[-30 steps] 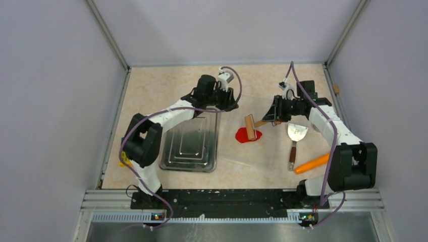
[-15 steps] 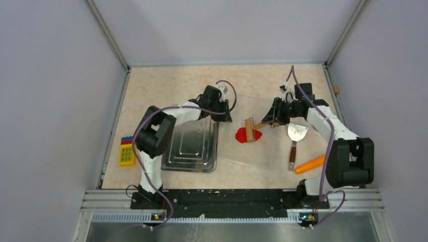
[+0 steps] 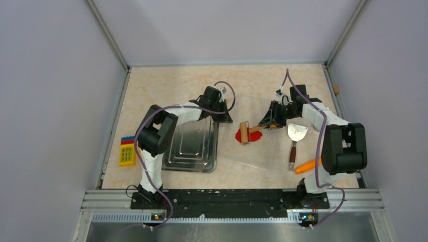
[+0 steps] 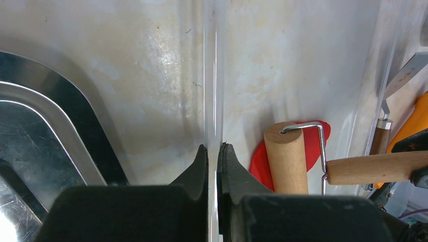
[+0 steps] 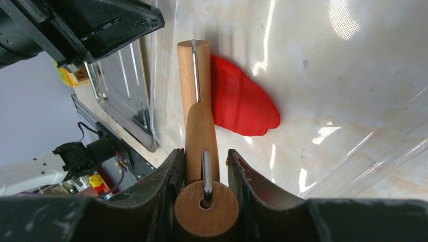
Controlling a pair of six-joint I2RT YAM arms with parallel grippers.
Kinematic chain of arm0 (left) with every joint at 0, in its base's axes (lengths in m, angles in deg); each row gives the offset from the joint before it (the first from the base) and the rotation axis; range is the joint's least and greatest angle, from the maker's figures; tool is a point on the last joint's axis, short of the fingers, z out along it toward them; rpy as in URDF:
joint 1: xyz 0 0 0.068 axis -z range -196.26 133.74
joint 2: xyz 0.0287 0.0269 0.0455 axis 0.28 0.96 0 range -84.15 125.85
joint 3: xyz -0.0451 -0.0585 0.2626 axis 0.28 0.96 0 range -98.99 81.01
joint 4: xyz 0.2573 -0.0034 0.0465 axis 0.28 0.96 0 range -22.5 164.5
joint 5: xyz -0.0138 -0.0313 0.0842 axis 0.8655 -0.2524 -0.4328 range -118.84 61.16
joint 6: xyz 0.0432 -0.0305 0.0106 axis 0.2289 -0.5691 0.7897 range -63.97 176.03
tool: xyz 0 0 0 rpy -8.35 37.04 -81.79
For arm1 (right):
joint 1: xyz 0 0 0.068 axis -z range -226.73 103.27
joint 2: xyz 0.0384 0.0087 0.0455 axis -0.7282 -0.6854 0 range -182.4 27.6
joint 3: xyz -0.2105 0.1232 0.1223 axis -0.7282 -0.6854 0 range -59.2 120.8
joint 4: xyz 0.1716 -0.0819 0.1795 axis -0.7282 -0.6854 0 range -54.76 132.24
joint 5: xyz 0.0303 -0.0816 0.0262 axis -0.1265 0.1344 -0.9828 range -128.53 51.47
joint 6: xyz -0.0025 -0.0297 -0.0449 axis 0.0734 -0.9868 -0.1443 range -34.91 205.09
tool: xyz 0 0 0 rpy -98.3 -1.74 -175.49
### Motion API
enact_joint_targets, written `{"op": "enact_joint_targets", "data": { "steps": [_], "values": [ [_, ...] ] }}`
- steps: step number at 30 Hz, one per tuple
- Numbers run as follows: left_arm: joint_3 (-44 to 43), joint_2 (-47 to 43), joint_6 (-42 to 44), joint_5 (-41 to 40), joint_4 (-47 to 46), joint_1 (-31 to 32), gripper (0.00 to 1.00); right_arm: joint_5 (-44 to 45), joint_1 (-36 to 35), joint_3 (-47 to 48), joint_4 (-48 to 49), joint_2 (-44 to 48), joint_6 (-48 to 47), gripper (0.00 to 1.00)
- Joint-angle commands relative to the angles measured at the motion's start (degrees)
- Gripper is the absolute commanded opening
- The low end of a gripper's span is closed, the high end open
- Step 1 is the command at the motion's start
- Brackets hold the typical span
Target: Roll out the dumpling wrappers from the dough
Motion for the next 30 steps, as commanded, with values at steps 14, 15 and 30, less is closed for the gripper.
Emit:
{"op": "enact_joint_targets", "data": {
  "steps": [14,15,30],
  "values": [
    [1.6,2.2,-2.6,-5.2,0.6,-0.1,0.0,14.4,-5.3,-0.4,-2.7,-9.2,-3.8,0.0],
    [1.6,2.2,-2.6,-5.3,0.6,-0.1,0.0,14.9,-5.3,-0.4,-2.5,-9.6,-3.6,0.0],
    [1.7,1.2,-1.3,-6.7,0.7,0.0,0.0,14.2,-5.7,-0.4,-0.7,-12.6,-1.7,0.0]
  ]
}}
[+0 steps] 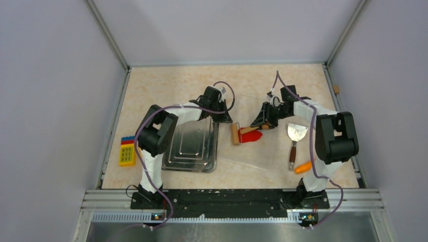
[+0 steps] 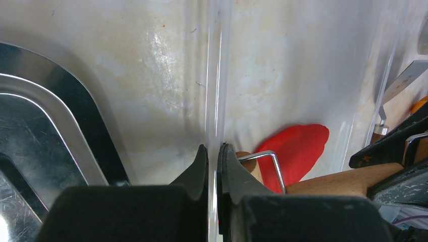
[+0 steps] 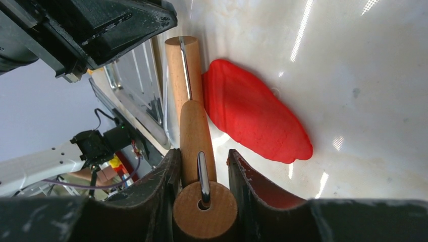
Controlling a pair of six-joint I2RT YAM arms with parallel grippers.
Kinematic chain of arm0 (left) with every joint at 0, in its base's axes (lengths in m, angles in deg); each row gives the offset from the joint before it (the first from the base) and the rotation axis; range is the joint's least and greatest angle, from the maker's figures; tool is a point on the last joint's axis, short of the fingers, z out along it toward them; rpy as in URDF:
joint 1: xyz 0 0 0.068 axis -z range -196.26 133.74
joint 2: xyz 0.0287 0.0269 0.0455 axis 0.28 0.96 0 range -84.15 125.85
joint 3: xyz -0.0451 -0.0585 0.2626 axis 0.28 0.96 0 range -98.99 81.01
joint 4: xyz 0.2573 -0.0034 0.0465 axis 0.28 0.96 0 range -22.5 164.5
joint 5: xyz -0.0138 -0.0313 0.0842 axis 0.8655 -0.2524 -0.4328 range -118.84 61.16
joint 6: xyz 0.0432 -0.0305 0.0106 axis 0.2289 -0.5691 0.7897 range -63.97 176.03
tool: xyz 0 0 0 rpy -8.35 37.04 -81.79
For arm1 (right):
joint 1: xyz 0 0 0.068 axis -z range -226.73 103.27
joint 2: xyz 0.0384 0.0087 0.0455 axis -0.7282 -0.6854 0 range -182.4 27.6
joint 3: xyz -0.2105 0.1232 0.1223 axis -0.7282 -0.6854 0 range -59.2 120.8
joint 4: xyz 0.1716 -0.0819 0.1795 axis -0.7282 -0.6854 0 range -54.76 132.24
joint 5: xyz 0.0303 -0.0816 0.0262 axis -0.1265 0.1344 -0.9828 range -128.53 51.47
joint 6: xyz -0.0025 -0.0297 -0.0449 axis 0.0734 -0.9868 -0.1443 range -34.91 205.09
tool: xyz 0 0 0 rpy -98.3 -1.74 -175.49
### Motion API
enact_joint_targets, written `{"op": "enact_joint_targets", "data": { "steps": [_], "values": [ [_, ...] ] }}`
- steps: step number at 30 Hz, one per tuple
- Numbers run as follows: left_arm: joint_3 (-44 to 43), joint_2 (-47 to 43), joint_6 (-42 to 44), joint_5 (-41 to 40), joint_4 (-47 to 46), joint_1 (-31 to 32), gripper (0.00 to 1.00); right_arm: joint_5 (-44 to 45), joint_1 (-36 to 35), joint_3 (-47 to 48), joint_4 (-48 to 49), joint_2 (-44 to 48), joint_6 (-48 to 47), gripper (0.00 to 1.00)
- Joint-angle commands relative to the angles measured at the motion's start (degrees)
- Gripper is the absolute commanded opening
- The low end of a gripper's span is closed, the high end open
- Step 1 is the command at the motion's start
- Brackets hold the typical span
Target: Roll out the dumpling wrappers from the dough
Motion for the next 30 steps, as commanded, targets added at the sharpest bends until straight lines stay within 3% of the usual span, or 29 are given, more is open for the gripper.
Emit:
{"op": "enact_joint_targets", "data": {
  "steps": [1,10,16,23,26,30],
  "values": [
    [1.4,1.2,1.2,-6.3,1.0,0.0,0.0,18.1,-2.1,-2.8,-3.4,-3.6,-4.7,0.0],
    [1.6,1.8,3.4,-6.5,0.8,-0.1,0.0,1.6,-3.2,4.6,-9.6,6.4,-10.1,0.0],
    [1.6,1.6,4.9,-6.7,0.4,-0.2,0.0,0.4,-3.2,11.3,-18.2,13.8,-20.2,0.0],
    [1.5,1.9,5.2,-6.2,0.1,-0.2,0.0,9.6,-6.7,24.2,-30.0,13.2,-43.3,0.0],
    [1.4,2.2,5.2,-5.9,-0.2,-0.2,0.0,18.6,-14.3,27.3,-33.0,13.6,-54.7,0.0],
    [1.4,2.5,5.1,-5.6,-0.7,-0.2,0.0,30.3,-24.1,23.9,-30.6,16.9,-64.5,0.0]
  ]
}}
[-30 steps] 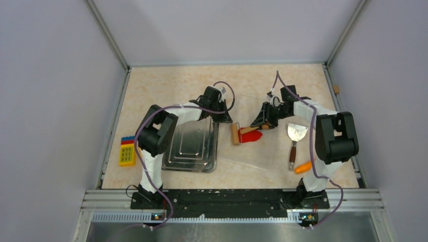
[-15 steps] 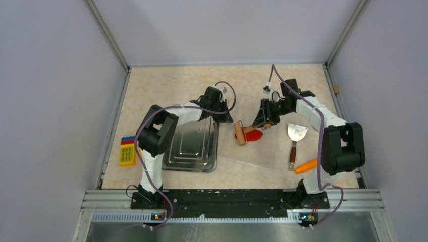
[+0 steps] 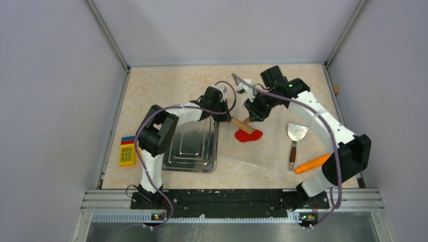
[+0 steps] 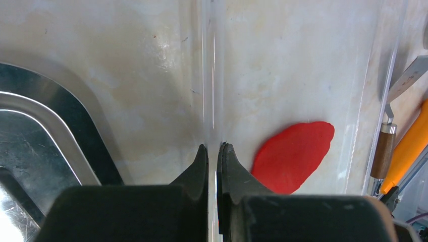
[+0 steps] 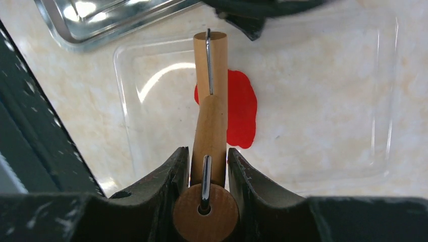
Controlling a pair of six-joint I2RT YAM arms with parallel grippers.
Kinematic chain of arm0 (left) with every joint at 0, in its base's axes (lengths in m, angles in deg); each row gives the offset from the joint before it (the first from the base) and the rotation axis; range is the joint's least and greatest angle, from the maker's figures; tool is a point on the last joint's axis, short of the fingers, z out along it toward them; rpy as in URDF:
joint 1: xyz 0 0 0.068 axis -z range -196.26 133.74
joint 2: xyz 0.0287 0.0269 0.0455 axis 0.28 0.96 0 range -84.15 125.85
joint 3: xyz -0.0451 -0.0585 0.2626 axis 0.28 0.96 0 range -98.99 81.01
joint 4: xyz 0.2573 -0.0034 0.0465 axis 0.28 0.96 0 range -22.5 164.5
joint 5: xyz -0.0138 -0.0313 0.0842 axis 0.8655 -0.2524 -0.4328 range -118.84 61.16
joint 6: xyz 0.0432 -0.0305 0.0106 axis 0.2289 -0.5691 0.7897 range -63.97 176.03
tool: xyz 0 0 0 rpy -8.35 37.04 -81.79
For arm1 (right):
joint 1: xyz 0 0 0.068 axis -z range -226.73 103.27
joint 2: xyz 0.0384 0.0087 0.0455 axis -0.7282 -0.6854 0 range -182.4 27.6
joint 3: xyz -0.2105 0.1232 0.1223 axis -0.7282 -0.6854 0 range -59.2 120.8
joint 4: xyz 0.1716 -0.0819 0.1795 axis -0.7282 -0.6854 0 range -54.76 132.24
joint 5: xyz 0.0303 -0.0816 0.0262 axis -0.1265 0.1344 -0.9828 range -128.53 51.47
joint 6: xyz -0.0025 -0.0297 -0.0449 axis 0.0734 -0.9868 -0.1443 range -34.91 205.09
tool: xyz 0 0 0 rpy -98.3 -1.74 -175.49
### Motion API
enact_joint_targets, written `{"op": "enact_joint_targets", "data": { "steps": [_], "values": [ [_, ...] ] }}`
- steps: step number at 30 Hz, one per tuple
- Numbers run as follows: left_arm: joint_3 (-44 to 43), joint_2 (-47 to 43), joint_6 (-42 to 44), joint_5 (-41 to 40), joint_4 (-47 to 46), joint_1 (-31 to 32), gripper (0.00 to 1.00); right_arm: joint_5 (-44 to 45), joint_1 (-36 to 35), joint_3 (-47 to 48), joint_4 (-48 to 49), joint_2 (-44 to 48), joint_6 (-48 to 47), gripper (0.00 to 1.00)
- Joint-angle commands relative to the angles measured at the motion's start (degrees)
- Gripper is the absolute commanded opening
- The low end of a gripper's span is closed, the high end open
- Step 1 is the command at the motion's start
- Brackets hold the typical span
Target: Roll out the dumpling wrappers from the dough
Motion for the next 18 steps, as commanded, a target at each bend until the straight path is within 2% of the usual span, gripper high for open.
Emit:
{"op": "enact_joint_targets", "data": {
  "steps": [1,9,18],
  "values": [
    [1.4,2.5,2.6,-4.8,0.5,-0.3,0.0,15.2,-10.5,-2.3,-1.3,4.9,-17.2,0.0],
    [1.5,2.4,2.6,-5.2,0.5,-0.3,0.0,29.6,-21.9,-10.5,5.6,7.9,-23.4,0.0],
    [1.5,2.8,2.4,-5.1,0.4,-0.3,0.0,30.7,-23.8,-15.9,9.2,8.2,-27.5,0.0]
  ]
}}
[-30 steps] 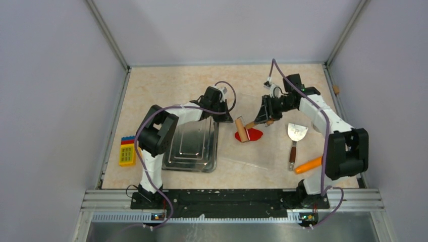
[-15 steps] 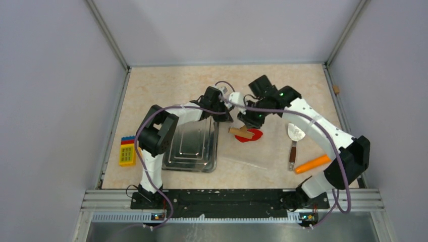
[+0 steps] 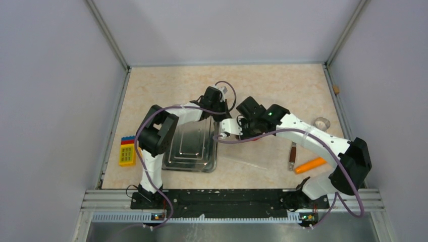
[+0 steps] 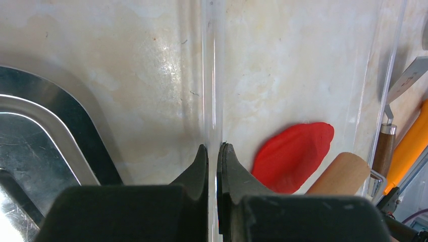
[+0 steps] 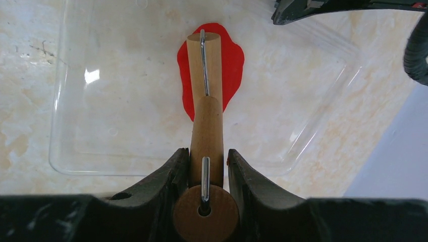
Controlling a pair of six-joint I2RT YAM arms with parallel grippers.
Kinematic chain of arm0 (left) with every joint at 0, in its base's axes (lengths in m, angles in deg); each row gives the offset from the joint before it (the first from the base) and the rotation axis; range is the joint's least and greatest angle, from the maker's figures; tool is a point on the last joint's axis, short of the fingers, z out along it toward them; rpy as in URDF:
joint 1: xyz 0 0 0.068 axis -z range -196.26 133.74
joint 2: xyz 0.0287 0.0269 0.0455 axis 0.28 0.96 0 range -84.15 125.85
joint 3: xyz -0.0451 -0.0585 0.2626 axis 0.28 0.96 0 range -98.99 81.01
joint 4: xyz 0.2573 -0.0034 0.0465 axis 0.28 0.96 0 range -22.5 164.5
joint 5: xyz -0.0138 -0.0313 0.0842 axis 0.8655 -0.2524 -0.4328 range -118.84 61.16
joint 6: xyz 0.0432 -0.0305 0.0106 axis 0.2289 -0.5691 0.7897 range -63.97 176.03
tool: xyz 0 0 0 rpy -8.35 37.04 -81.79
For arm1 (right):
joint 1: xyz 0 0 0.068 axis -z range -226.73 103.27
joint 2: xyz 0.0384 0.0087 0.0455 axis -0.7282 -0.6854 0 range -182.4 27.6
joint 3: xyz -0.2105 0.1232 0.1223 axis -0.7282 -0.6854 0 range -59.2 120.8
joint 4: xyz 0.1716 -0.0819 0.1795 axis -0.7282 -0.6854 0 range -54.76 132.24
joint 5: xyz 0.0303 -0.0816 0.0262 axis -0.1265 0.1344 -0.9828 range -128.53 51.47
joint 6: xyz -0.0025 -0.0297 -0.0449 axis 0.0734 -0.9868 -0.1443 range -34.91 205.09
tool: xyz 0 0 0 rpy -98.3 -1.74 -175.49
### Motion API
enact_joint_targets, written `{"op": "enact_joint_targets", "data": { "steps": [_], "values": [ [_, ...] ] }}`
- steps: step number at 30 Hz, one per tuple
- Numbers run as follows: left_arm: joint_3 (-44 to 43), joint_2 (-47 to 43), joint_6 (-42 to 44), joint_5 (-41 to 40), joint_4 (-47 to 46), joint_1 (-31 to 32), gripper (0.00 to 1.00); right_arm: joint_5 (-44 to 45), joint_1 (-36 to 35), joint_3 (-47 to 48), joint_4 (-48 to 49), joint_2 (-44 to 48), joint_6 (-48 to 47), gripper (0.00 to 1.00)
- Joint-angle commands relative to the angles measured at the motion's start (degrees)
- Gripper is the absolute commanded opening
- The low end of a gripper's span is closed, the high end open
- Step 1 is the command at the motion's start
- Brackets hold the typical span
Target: Roll out the dumpling wrappers from the dough
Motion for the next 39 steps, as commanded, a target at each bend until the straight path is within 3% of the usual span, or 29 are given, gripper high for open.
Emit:
{"op": "enact_joint_targets", "data": {
  "steps": [1,7,10,16,27,35,39],
  "values": [
    [1.3,2.9,2.4,-5.1,1.0,-0.4,0.0,1.2,-0.7,-2.3,4.7,2.6,-3.4,0.0],
    [1.3,2.9,2.4,-5.4,1.0,-0.3,0.0,-3.0,0.1,-8.9,6.1,0.7,-3.6,0.0],
    [1.1,3.1,2.3,-5.5,1.2,-0.3,0.0,-8.6,4.3,-11.0,2.2,-4.3,-2.6,0.0],
    [1.1,2.7,2.3,-6.1,1.1,-0.3,0.0,-5.1,7.2,-18.7,6.6,-7.1,-7.5,0.0],
    [1.6,2.5,2.3,-6.4,1.0,-0.3,0.0,1.2,10.0,-11.7,12.4,-8.2,-6.5,0.0],
    [1.9,2.8,2.1,-5.8,0.6,-0.3,0.0,11.1,10.3,-7.2,20.6,-2.2,-5.7,0.0],
    [2.1,2.6,2.0,-5.7,0.4,-0.3,0.0,10.9,10.3,-5.6,18.6,1.9,-7.0,0.0]
  ]
}}
